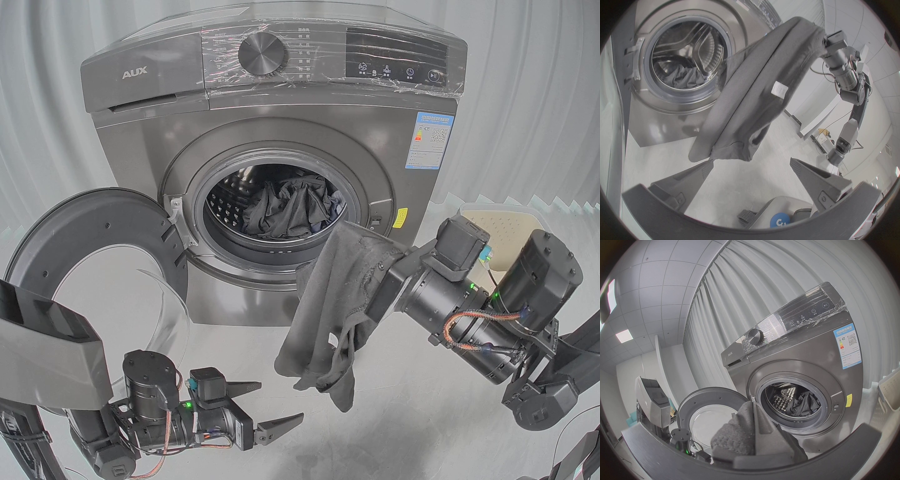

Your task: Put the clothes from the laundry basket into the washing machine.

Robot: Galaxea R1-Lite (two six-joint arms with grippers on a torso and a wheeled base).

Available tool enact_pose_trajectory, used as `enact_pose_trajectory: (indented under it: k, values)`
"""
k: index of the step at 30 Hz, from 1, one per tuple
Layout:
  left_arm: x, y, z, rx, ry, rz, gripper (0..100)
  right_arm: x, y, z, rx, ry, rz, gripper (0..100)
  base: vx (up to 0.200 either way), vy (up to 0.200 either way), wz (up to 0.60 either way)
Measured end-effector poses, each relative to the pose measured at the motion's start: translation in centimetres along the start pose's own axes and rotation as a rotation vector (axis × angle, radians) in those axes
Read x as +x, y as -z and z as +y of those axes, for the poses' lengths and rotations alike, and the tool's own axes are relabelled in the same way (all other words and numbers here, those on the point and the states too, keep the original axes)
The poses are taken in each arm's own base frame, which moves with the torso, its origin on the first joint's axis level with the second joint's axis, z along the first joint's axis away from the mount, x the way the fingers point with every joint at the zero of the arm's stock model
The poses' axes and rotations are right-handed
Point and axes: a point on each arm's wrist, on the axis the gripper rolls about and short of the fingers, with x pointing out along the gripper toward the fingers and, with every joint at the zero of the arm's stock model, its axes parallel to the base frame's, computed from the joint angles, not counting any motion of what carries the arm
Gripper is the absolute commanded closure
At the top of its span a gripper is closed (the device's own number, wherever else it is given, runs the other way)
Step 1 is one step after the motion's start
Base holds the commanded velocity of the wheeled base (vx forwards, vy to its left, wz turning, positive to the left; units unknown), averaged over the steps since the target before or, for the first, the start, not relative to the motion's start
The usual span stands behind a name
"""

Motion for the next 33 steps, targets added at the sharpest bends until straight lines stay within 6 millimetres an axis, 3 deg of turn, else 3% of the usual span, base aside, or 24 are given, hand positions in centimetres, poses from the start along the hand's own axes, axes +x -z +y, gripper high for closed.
enact_pose_trajectory:
  k: [21,30,31,33]
  values:
    - [4.6,1.3,0.4,0.01,0.042,0.031,0,1.1,0.6,0.2,0.001,-0.004,0.003,100,0.0,0.0,0.0]
    - [7.9,1.4,1.3,0.032,0.026,-0.009,0,1.6,1.0,0.4,0.004,-0.01,0.003,100,0.0,0.0,0.0]
    - [8.1,1.4,1.4,0.036,0.016,-0.016,100,1.6,1.0,0.4,0.004,-0.01,0.003,100,0.0,0.0,0.0]
    - [8.8,1.3,1.7,0.046,-0.021,-0.033,100,1.6,1.0,0.5,0.005,-0.011,0.003,100,0.0,0.0,0.0]
